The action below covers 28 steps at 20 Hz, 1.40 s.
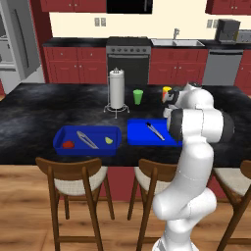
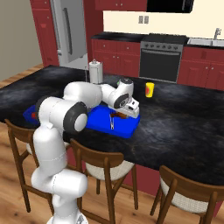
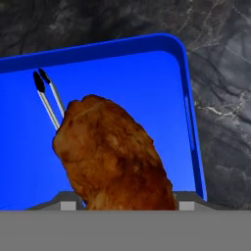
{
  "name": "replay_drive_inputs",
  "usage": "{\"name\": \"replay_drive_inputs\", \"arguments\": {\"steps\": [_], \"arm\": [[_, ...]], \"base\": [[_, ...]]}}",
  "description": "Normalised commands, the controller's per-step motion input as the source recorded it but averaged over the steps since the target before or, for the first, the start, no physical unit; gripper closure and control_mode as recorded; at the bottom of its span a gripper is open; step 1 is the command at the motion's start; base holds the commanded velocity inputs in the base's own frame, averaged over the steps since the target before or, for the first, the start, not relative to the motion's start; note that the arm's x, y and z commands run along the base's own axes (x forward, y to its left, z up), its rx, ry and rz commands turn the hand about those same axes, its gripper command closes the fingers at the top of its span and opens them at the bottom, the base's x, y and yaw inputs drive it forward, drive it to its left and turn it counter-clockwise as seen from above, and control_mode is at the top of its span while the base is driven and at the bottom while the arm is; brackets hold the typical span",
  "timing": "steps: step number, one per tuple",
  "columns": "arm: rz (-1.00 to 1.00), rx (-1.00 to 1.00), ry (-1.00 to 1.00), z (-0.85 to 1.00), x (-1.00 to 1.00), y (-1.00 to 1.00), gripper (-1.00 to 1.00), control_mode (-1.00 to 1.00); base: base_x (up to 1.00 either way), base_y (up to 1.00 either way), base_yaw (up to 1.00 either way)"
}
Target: Gather the bell pepper and lemon wedge from the fridge and place them on a tray on the dining counter. Then gather the steak and chicken drumstick from the fridge and place them on the other tray.
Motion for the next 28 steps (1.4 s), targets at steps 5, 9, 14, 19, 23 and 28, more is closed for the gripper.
{"name": "replay_drive_inputs", "arguments": {"steps": [5,9,14,19,23,28], "arm": [[0.0,0.0,0.0,-0.21,0.41,-0.16,1.0,-1.0],[0.0,0.0,0.0,-0.24,0.41,-0.03,1.0,-1.0],[0.0,0.0,0.0,-0.29,0.45,-0.02,1.0,-1.0],[0.0,0.0,0.0,-0.29,0.4,-0.07,1.0,-1.0],[0.0,0.0,0.0,-0.19,0.32,-0.02,1.0,-1.0],[0.0,0.0,0.0,-0.09,0.11,0.0,-1.0,-1.0]], "base": [[0.0,0.0,0.0],[0.0,0.0,0.0],[0.0,0.0,0.0],[0.0,0.0,0.0],[0.0,0.0,0.0],[0.0,0.0,0.0]]}}
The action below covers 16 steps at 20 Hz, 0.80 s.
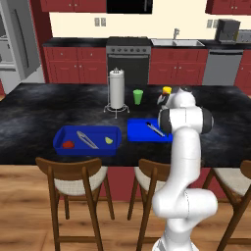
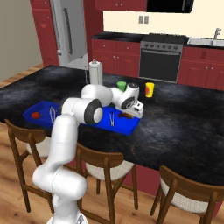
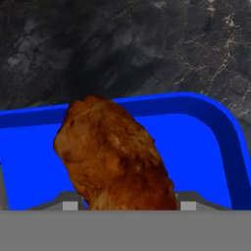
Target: Gather the bell pepper and lemon wedge from the fridge and place them on a tray on the dining counter. Then gather the steak and chicken drumstick from the fridge and place them on the other tray.
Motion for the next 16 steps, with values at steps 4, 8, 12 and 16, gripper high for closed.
{"name": "replay_drive_inputs", "arguments": {"steps": [4,8,12,16], "arm": [[0.0,0.0,0.0,0.0,-0.07,0.0,-1.0,-1.0],[0.0,0.0,0.0,0.0,-0.38,0.0,-1.0,-1.0],[0.0,0.0,0.0,0.0,-0.51,0.0,-1.0,-1.0],[0.0,0.0,0.0,0.21,-0.11,0.0,-1.0,-1.0]], "base": [[0.0,0.0,0.0],[0.0,0.0,0.0],[0.0,0.0,0.0],[0.0,0.0,0.0]]}}
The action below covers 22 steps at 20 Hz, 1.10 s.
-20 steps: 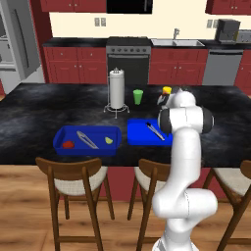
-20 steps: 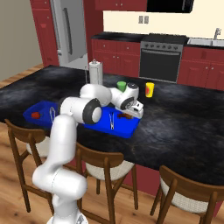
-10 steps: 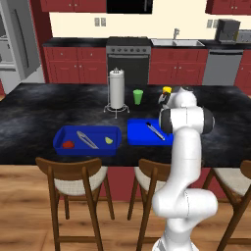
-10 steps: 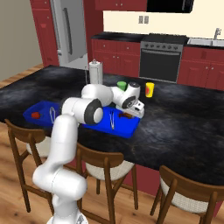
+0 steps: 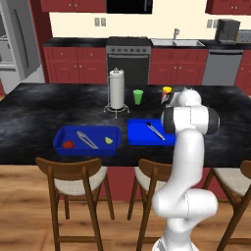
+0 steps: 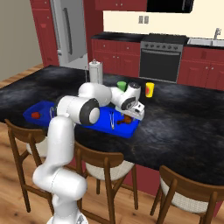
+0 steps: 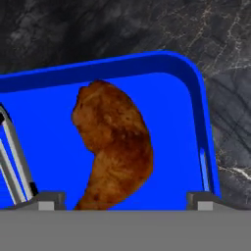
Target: Gather the bell pepper and lemon wedge from the fridge and place them on a tray on the dining counter. Then gather the steak and chicken drumstick from the fridge and place them on the other tray.
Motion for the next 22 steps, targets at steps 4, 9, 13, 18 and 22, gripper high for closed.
{"name": "replay_drive_inputs", "arguments": {"steps": [4,9,13,18,22], "arm": [[0.0,0.0,-0.04,0.88,-0.39,0.0,-1.0,-1.0],[0.04,0.0,-0.17,0.95,-0.93,0.0,-1.0,-1.0],[0.02,0.0,-0.17,0.45,-1.0,0.0,-1.0,-1.0],[0.03,0.0,-0.02,0.23,-0.93,0.12,-1.0,-1.0],[0.02,-0.03,-0.01,0.05,-0.79,0.26,-1.0,-1.0]], "base": [[0.0,0.0,0.0],[0.0,0.0,0.0],[0.0,0.0,0.0],[0.0,0.0,0.0],[0.0,0.0,0.0]]}}
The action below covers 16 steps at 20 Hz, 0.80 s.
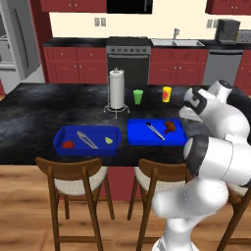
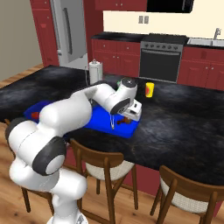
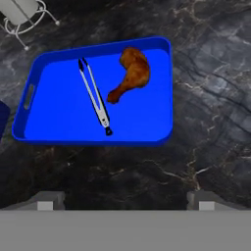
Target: Gather the bell pepper and lemon wedge from the fridge and place them on a tray on the dining counter. Then gather the steak and chicken drumstick from the fridge and place them on the other tray.
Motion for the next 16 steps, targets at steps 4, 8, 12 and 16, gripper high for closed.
{"name": "replay_drive_inputs", "arguments": {"steps": [4,8,12,16], "arm": [[0.02,-0.09,-0.06,0.03,-0.72,0.37,-1.0,-1.0],[0.04,-0.07,-0.09,0.19,-0.54,0.33,-1.0,-1.0],[0.04,-0.06,-0.06,0.15,-0.41,0.29,-1.0,-1.0],[0.01,-0.02,-0.01,0.0,-0.08,0.18,-1.0,-1.0]], "base": [[0.0,0.0,0.0],[0.0,0.0,0.0],[0.0,0.0,0.0],[0.0,0.0,0.0]]}}
